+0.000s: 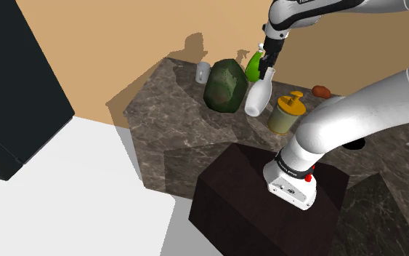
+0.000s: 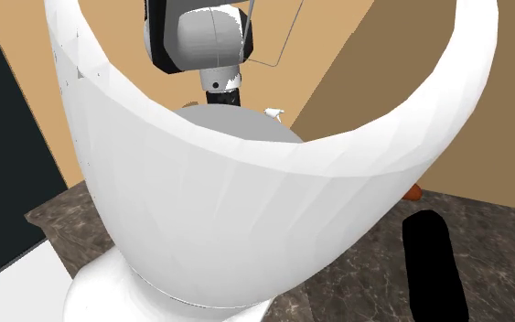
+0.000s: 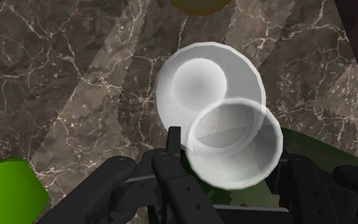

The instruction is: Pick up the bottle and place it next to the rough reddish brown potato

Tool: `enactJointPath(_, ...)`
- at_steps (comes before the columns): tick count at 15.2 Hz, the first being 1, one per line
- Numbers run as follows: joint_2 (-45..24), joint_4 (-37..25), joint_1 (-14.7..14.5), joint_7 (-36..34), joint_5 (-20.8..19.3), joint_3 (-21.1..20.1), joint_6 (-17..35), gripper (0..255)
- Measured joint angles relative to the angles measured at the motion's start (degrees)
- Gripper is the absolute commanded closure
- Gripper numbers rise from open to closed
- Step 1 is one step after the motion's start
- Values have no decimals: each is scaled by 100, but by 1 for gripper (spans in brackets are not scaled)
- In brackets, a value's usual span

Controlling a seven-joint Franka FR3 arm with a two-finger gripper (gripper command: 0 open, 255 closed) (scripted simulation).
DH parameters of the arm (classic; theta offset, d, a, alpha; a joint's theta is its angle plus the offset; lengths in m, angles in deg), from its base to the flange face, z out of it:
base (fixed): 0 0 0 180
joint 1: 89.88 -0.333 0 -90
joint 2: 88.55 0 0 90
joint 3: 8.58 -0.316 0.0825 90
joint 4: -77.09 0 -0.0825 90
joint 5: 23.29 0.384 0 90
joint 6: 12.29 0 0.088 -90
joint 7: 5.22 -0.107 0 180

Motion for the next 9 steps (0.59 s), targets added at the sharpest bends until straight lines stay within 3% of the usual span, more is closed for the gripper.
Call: enactJointPath(9, 35, -68, -2, 3, 10, -21, -105, 255)
